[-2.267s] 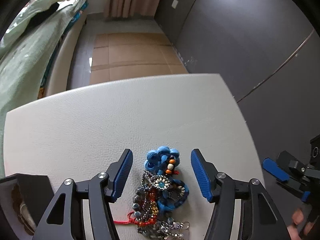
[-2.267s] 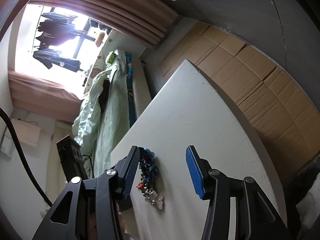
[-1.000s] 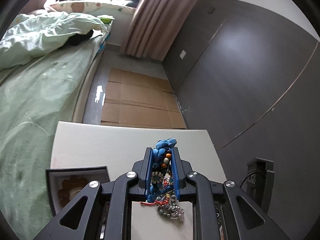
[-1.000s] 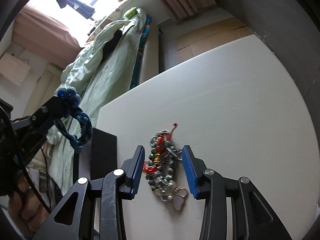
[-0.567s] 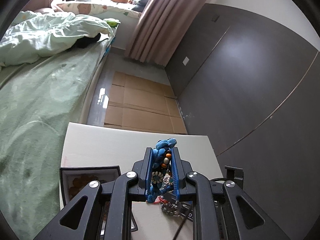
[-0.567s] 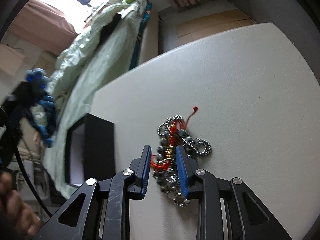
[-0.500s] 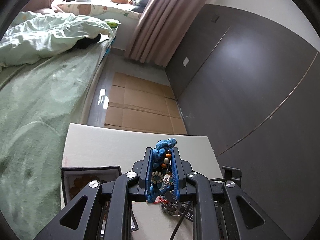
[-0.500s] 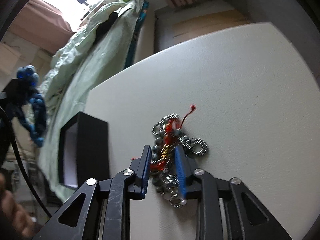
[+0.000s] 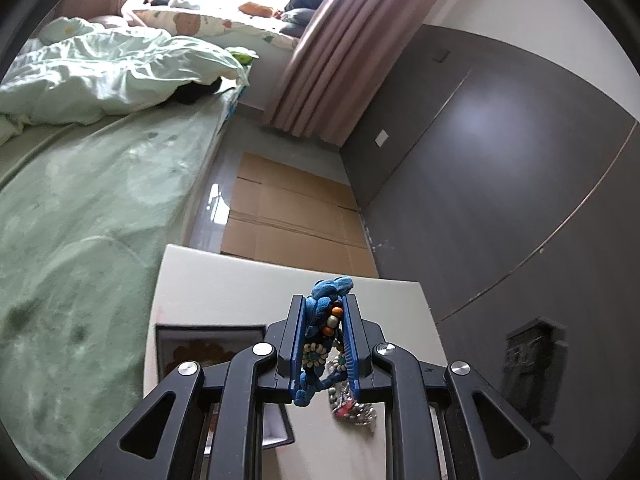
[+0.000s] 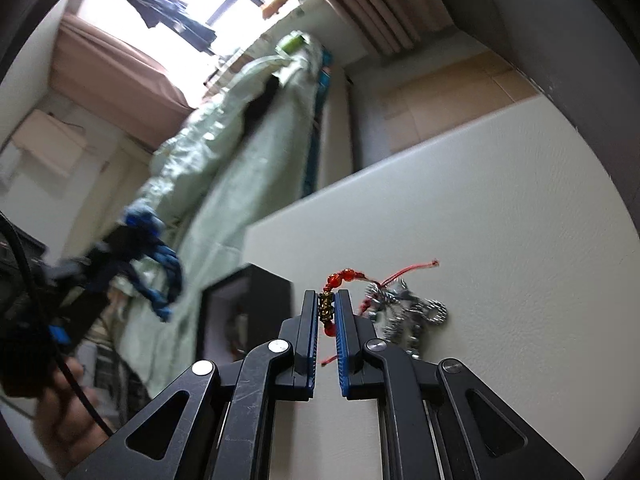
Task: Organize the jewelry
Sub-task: 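Lift the blue bracelet with the left gripper while the right grasps the red-beaded charm chain, then lower the blue bracelet and charm chain into the black box, opening both grippers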
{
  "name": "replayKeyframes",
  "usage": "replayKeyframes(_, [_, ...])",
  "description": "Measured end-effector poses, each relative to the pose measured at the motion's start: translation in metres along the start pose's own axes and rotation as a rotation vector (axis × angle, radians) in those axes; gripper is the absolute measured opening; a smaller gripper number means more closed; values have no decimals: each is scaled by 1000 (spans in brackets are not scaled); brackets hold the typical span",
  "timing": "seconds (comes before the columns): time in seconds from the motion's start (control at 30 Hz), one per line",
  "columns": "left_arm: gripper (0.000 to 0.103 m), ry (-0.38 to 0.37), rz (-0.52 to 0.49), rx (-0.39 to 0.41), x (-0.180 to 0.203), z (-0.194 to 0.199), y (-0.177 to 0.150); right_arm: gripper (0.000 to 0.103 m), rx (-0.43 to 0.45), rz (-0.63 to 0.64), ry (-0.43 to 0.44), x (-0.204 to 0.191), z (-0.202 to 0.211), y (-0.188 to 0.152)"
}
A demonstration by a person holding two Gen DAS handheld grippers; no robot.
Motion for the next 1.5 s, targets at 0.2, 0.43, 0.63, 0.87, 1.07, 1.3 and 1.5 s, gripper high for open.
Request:
replayKeyframes(0.2, [19,23,54,-23,-21,2,-17,10,44,12,102,-21,15,3])
replayKeyframes(0.43, [19,51,101,-51,-42,-1,-30,10,71,19,183,-47,19,3])
replayKeyframes(0.63, [48,58,147,-83,-58,-8,-35,10,105,10,268,-63,25,2])
replayKeyframes(0.87, [63,72,164,-19,-63,6,-31,10,154,50,348,-88,41,4])
replayKeyframes(1.07, [63,126,207,64,-75,29,-26,10,144,89,393,-109,40,2])
replayKeyframes(1.3, [74,168,265,112,-91,44,-25,10,23,98,380,-117,3,-11])
replayKeyframes(1.5, [89,205,272,134,-96,51,-25,70,-80,36,247,-98,-32,-20])
Point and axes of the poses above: each gripper's, at about its wrist camera, not at the fingertips, and z roughly against the way its jaws point, x to its right, y to its top, the point moved 4 cm from there along -z, roughly the way its jaws point, and after that the axes turned 11 degrees about -z, right-handed, at the moved point
